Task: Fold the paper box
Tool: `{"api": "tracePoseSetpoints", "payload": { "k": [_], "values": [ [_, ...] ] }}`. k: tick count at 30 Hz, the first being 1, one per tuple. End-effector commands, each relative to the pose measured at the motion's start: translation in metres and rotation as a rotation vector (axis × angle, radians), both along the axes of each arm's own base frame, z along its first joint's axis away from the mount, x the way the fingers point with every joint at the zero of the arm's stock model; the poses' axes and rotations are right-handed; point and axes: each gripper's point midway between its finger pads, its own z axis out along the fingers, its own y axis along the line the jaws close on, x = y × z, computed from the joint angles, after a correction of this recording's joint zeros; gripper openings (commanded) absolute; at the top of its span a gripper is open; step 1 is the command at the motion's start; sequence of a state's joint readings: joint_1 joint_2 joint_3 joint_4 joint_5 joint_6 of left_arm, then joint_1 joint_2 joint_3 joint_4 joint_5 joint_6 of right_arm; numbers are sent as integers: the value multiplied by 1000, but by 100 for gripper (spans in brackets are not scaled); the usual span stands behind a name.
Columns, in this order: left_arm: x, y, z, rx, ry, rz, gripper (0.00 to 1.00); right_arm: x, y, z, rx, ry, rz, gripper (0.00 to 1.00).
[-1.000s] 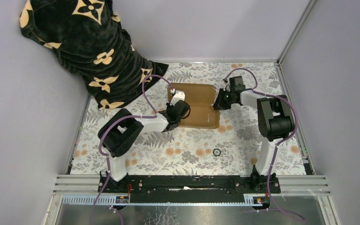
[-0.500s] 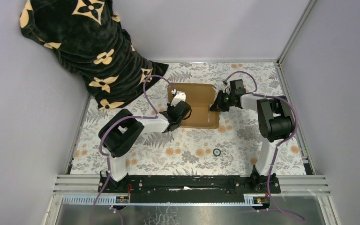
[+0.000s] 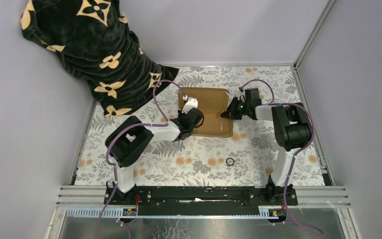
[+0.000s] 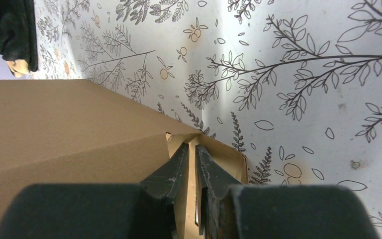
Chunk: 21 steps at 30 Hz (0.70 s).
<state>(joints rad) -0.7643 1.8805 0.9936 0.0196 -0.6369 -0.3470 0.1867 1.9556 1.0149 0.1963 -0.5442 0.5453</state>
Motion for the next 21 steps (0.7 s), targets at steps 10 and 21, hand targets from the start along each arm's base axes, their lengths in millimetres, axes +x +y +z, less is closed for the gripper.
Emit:
{"api": "tracePoseSetpoints", "payload": {
  "k": [10,21],
  "values": [
    [-18,1,-25,62,89,-29,14,-1,-1,33,41,-93,-45,18],
    [-17,1,-23,65,84,-29,14,-15,-23,77,-36,-152,2,22]
  ]
}}
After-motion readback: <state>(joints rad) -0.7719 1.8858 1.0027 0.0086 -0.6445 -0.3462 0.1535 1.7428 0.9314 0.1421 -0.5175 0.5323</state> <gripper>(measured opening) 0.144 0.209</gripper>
